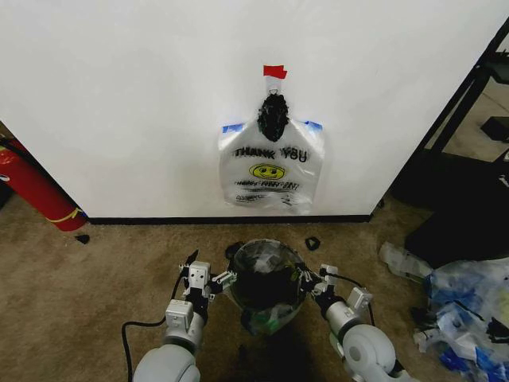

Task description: Pick up the garbage bag from the wall and place it over the trash bin.

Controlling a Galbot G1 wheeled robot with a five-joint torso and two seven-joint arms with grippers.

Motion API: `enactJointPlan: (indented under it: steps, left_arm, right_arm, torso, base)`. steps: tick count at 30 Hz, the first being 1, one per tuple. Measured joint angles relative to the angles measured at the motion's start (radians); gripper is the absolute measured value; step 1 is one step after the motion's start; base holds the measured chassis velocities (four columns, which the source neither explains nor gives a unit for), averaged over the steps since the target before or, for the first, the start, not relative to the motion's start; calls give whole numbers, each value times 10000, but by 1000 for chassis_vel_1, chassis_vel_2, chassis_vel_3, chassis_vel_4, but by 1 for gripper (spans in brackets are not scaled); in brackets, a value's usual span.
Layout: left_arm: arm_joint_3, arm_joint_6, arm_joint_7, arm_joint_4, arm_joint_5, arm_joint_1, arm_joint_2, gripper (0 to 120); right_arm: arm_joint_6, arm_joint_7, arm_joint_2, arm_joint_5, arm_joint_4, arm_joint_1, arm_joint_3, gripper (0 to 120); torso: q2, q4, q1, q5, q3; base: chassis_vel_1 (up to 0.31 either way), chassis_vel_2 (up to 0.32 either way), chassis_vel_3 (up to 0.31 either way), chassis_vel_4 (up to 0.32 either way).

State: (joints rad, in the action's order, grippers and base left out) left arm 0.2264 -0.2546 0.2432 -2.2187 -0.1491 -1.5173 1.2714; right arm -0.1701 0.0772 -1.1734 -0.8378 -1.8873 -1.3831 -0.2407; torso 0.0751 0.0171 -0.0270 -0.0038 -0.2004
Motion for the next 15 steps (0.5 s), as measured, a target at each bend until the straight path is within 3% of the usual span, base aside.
enactJointPlan:
  steps: [4, 8, 12, 15]
  left_arm:
    - [-127, -43, -14, -32, -163, 126, -76, 100]
    - [-256, -207, -45, 63, -351, 394, -159, 100]
    - [-261, -235, -48, 82, -404, 448, -175, 100]
    - [-237, -284, -49, 102, -603, 555, -208, 100]
  right_arm:
    - [-15, -152, -77, 322, -49, -192, -101, 1]
    - [-18, -224, -123, 656, -128, -405, -220, 19]
    - [-6, -224, -125, 694, -181, -447, -275, 24]
    - [117, -211, -69, 857, -480, -709, -521, 44]
  torso:
    - [0, 1, 0, -1, 0]
    - [0, 1, 0, 1, 0]
    - [0, 1, 0, 0, 0]
    - [0, -1, 0, 1, 0]
  base:
    - [0, 0, 0, 0]
    - [0, 0, 0, 0]
    - [0, 0, 0, 0]
    - [0, 0, 0, 0]
